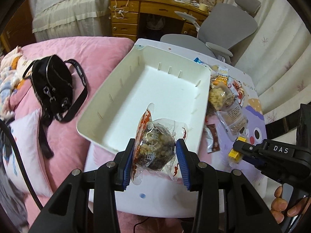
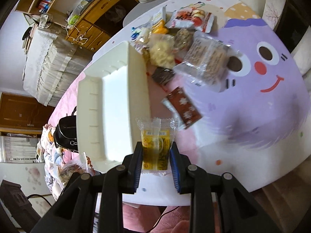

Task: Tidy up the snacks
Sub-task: 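Carry both snacks into the white tray and open both grippers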

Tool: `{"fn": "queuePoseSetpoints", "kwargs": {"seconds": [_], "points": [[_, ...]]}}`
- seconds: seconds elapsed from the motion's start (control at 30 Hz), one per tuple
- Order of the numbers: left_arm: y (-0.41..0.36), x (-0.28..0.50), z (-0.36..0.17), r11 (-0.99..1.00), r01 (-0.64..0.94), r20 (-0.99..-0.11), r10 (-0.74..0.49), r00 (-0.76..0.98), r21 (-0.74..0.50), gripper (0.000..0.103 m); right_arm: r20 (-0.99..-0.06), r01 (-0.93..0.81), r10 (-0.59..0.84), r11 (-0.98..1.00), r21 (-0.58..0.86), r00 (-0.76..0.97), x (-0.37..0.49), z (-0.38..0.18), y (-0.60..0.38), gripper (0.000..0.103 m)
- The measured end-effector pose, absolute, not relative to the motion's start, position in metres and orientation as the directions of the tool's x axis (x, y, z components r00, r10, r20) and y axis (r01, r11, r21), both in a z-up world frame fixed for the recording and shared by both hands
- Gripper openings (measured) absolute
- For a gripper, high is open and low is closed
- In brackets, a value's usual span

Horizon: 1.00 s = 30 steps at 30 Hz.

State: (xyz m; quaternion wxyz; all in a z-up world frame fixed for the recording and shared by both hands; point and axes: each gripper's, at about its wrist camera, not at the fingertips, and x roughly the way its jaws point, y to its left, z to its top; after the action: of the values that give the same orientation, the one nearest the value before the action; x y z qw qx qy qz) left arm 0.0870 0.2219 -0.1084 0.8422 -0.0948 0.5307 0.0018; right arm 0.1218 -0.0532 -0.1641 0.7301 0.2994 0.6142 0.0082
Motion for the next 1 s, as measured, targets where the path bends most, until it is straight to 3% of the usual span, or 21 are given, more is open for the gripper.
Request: {"fn": "queuePoseSetpoints", "kwargs": {"seconds": [0.6,0.63,0.67,0.73,0.8,1.0], "points": [[0.323,0.147,-0.119,0.978,0.124,-0.887,-0.203,0.414,-0.166,0.041,-0.865,0.420,0.363,0.765,0.489,0.346,0.131,-0.162,0.064,0.027],[0.324,0.147,-0.120,0.976,0.129,-0.885,-0.213,0.413,-0.175,0.046,-0.864,0.426,0.363,0.760,0.491,0.349,0.131,-0.163,0.067,0.027],[0.326,0.148,-0.120,0.973,0.135,-0.883,-0.227,0.410,-0.188,0.062,-0.863,0.431,0.364,0.755,0.494,0.351,0.131,-0.164,0.069,0.027],[0.328,0.150,-0.121,0.972,0.140,-0.881,-0.229,0.415,-0.186,0.079,-0.871,0.447,0.357,0.753,0.482,0.338,0.131,-0.167,0.074,0.032],[0.329,0.150,-0.120,0.969,0.158,-0.872,-0.239,0.426,-0.189,0.079,-0.878,0.458,0.338,0.756,0.468,0.339,0.129,-0.166,0.077,0.037],[0.328,0.151,-0.123,0.966,0.164,-0.873,-0.250,0.418,-0.198,0.080,-0.887,0.471,0.309,0.760,0.448,0.344,0.121,-0.167,0.080,0.039]]}}
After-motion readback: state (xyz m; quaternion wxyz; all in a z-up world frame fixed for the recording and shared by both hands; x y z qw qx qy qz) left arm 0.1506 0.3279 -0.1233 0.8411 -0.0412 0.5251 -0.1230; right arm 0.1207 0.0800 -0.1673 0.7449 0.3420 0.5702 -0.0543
